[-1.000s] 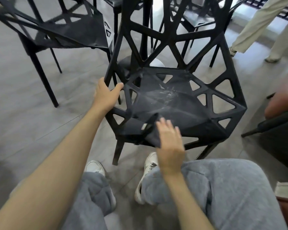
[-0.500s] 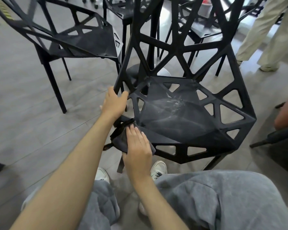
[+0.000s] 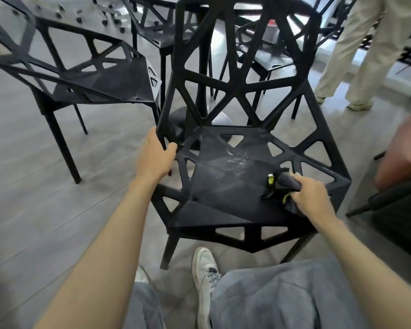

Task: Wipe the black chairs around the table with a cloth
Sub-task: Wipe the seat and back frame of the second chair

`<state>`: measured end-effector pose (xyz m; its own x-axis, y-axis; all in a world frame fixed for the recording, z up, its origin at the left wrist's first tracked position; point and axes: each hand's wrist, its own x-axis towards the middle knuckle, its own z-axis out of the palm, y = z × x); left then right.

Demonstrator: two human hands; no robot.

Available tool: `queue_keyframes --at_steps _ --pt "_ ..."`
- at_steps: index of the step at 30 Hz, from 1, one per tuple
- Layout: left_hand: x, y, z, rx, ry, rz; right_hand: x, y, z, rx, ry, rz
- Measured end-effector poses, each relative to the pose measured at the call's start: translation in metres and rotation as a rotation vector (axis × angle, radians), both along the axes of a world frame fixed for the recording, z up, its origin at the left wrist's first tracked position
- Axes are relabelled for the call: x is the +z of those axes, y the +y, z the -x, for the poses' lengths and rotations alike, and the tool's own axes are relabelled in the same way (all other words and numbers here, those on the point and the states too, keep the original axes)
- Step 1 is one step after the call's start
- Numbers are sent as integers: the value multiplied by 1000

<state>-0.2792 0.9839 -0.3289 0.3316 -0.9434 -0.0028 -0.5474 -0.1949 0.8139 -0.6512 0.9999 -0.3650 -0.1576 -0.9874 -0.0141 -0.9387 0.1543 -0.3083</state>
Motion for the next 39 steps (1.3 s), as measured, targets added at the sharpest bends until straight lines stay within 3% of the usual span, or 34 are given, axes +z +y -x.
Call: queue_keyframes --at_steps 4,12,17,24,26,32,37,39 --pt "0 -2 2 17 11 0 -7 9 -43 11 42 7" --pt "1 -1 3 45 33 -8 -10 53 -258 295 -149 6" --pt "7 2 8 63 23 -20 -9 39 -211 384 -99 7" --pt "7 2 10 84 7 -4 -6 -34 -34 13 26 -40" --pt "5 0 11 90 -4 8 -7 -38 -19 -35 38 -19" --pt "2 -2 8 96 -23 -16 -17 -40 -106 43 16 43" --pt "-1 -3 7 104 -41 -17 -19 -36 -230 199 -183 35" --pt "-2 -4 8 126 -37 -20 -19 -36 -242 239 -230 48"
